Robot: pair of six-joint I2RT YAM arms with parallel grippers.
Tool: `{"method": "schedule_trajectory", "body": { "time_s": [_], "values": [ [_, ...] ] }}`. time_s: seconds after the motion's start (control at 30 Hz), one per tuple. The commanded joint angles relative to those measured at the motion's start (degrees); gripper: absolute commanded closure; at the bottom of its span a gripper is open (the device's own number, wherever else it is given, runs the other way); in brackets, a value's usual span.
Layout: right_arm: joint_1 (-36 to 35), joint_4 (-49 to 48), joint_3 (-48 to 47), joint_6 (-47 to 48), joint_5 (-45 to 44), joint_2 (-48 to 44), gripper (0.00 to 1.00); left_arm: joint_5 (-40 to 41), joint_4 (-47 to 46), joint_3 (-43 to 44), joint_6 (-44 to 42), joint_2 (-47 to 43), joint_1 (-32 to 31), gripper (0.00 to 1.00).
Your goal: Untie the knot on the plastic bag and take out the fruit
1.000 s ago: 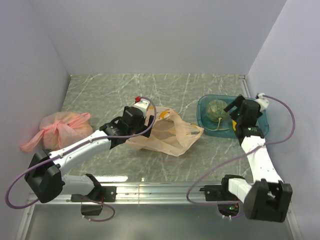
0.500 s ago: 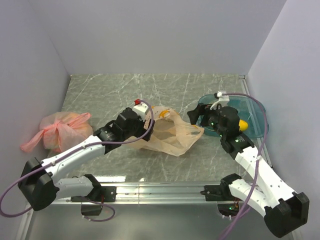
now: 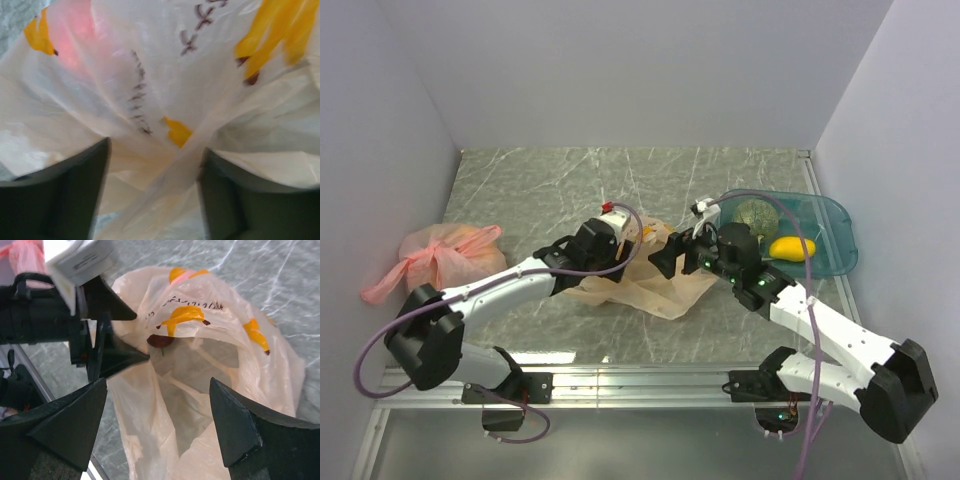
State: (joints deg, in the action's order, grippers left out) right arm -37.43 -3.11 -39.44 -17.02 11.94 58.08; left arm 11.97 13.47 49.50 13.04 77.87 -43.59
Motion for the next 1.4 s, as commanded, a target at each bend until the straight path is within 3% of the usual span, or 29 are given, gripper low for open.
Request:
{"method": "schedule_trajectory", "body": {
  "time_s": [0.0,0.07,0.1,0.17,0.2,0.27,0.37,0.43,0.53,0.67,0.9,1.1,1.37],
  "values": [
    [-1.2,-7.9,2.8,-1.3,0.8,2.3,0.11,4.2,1.6,4.5,3.1,1.8,-0.3,0.34],
    [-1.2,-10.2,4.2,-3.3,0.9,3.4,0.12,6.1,3.3,6.0,3.1,1.9,-0.3,0.6],
    [-1.2,-12.1,5.5,-3.7,1.2,3.7,0.12,7.4,3.8,6.7,2.9,1.2,-0.4,0.82],
    [-1.3,-13.0,6.4,-4.4,1.5,4.6,0.14,7.7,5.4,8.9,2.8,-0.2,-0.8,0.97],
    [-1.4,-13.7,7.3,-4.5,1.4,4.7,0.14,7.8,6.0,10.0,2.5,-0.5,-2.0,0.99],
    [-1.4,-14.6,8.4,-5.0,0.2,4.4,0.15,8.9,9.4,15.2,2.3,-0.4,-4.2,0.99],
    [-1.3,-15.4,10.3,-5.5,-2.3,4.2,0.16,11.5,13.4,22.8,2.3,0.4,-12.8,0.99],
    [-1.4,-16.0,11.0,-5.7,-2.5,4.4,0.16,8.1,13.8,24.8,4.5,0.4,-14.7,0.99],
    [-1.4,-16.7,12.2,-5.8,-3.6,5.1,0.16,5.6,11.2,20.0,8.0,-1.7,-14.9,0.99],
    [-1.4,-16.3,12.8,-5.4,-4.3,5.9,0.17,10.9,12.4,13.0,12.4,-4.4,-14.2,0.99],
    [-4.4,-14.0,11.0,-3.0,-5.8,9.1,0.16,11.2,13.9,4.0,19.6,-4.1,-10.4,1.0],
    [-6.4,-11.4,12.4,-4.0,-14.1,10.7,0.13,6.5,10.5,0.7,21.3,-2.3,-10.4,0.99],
    [-8.1,-5.9,15.0,-3.5,-20.3,6.2,0.11,1.8,8.8,-2.1,22.6,-1.1,-10.4,0.99]
  ]
}}
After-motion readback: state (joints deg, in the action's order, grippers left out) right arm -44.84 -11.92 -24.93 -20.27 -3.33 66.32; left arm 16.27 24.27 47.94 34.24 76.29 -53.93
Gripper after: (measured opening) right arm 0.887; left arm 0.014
